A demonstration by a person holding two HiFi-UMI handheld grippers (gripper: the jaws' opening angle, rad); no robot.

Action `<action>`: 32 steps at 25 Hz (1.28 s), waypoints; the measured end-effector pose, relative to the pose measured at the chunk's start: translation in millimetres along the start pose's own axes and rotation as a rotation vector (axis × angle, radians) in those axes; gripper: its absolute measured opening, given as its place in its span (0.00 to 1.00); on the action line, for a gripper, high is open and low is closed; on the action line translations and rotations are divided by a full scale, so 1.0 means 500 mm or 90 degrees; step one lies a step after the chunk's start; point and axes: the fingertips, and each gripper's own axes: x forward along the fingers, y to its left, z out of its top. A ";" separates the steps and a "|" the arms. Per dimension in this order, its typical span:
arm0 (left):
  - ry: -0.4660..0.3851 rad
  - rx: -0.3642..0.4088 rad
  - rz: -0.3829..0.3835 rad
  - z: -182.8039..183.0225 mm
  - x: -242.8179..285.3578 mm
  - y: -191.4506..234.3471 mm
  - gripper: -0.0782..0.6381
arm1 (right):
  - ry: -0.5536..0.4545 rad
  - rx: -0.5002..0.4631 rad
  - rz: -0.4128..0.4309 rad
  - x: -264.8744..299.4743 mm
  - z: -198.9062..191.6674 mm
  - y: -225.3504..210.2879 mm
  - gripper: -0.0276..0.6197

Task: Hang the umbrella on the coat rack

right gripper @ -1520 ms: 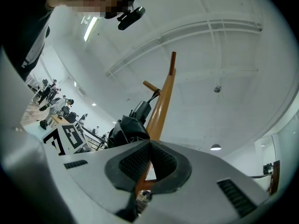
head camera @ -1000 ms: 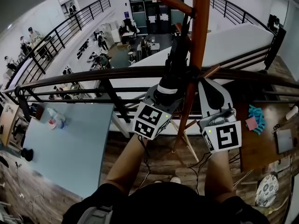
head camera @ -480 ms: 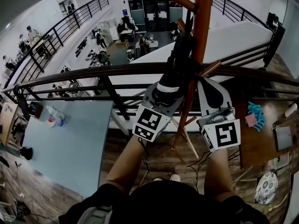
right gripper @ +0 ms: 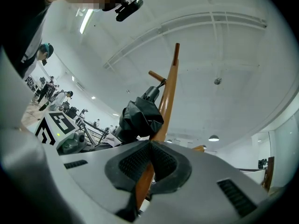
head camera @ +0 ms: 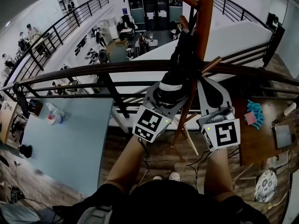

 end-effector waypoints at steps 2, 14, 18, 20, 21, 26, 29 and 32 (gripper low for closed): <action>0.001 0.002 -0.001 0.001 -0.004 -0.005 0.58 | 0.001 -0.001 -0.001 -0.006 0.003 0.003 0.09; 0.004 0.022 0.002 0.009 -0.053 -0.020 0.64 | 0.009 -0.003 0.004 -0.028 0.016 0.043 0.09; 0.004 0.023 -0.001 0.004 -0.068 -0.022 0.64 | 0.008 -0.006 0.005 -0.030 0.015 0.061 0.09; 0.002 0.024 -0.001 0.006 -0.076 -0.023 0.64 | 0.010 -0.008 0.005 -0.032 0.016 0.069 0.09; 0.000 0.025 0.000 0.008 -0.081 -0.023 0.64 | 0.011 -0.008 0.004 -0.034 0.017 0.073 0.09; 0.011 0.034 0.001 0.000 -0.108 -0.021 0.64 | 0.019 -0.008 0.001 -0.036 0.022 0.094 0.09; 0.019 0.033 -0.005 -0.017 -0.121 -0.027 0.64 | 0.024 -0.007 -0.004 -0.040 0.022 0.109 0.09; 0.016 0.026 -0.009 -0.022 -0.133 -0.030 0.64 | 0.028 -0.008 -0.008 -0.045 0.021 0.123 0.09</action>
